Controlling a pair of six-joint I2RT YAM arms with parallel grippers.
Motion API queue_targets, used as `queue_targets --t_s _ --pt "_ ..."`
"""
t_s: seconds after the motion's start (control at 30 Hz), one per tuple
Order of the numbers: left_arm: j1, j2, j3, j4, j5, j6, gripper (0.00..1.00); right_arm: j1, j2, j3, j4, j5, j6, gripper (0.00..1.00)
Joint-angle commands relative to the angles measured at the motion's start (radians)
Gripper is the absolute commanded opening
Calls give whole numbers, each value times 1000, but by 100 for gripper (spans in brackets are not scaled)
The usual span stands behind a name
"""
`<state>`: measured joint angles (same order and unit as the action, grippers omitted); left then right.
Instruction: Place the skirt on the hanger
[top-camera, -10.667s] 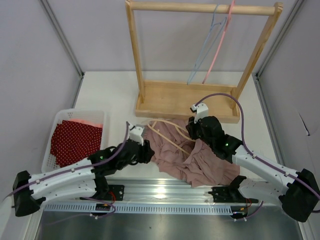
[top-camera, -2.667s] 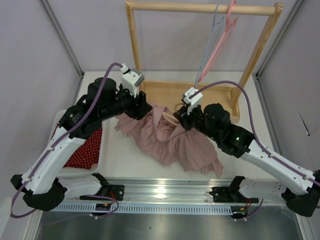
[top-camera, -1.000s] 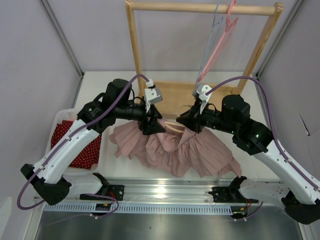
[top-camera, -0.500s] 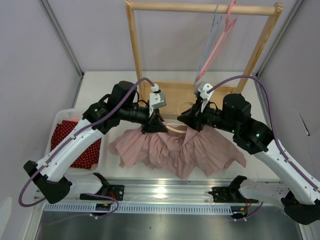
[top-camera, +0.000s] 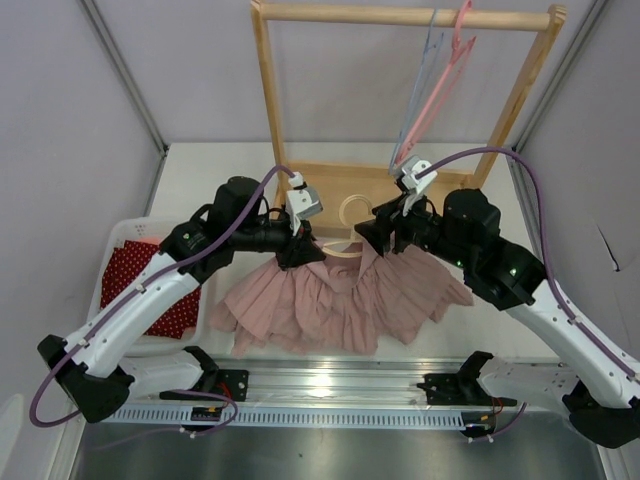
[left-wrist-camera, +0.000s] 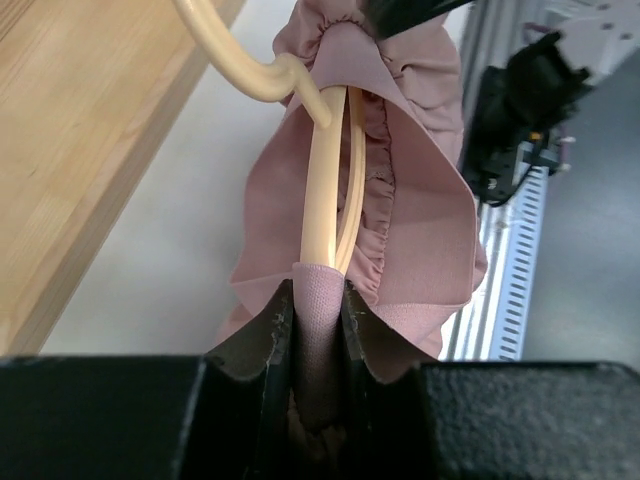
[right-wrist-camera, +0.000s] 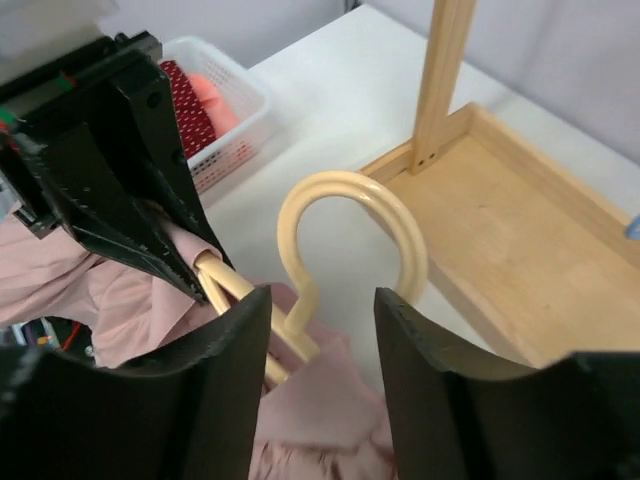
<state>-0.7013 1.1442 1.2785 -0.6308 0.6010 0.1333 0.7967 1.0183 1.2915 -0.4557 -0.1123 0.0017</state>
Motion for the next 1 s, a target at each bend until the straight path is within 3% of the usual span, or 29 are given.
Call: queue_targets --t_s 0.0,0.07,0.23,0.4,0.63,0.7,0.73,0.83,0.87,0.97 --pt "8 -55 -5 60 -110 -44 0 -5 -38 -1 55 146 17 59" --pt "16 -54 -1 54 -128 -47 0 -5 -49 -11 48 164 23 64" --pt "19 -77 -5 72 -168 -60 0 -8 -47 -40 22 203 61 64" --pt "23 -89 -1 71 -196 -66 0 -22 -31 -80 23 241 121 57" --pt "23 -123 2 79 -195 -74 0 -36 40 -77 9 277 167 54" --pt "23 -132 1 79 -201 -75 0 -40 48 -84 17 267 182 47" --pt "23 -136 2 80 -213 -77 0 -47 55 -83 17 269 187 35" --pt "23 -146 1 83 -227 -78 0 -56 55 -87 14 272 193 21" --pt "23 -147 2 83 -236 -80 0 -60 48 -89 11 279 196 11" --pt "25 -161 10 80 -262 -84 0 -88 36 -93 0 283 202 7"
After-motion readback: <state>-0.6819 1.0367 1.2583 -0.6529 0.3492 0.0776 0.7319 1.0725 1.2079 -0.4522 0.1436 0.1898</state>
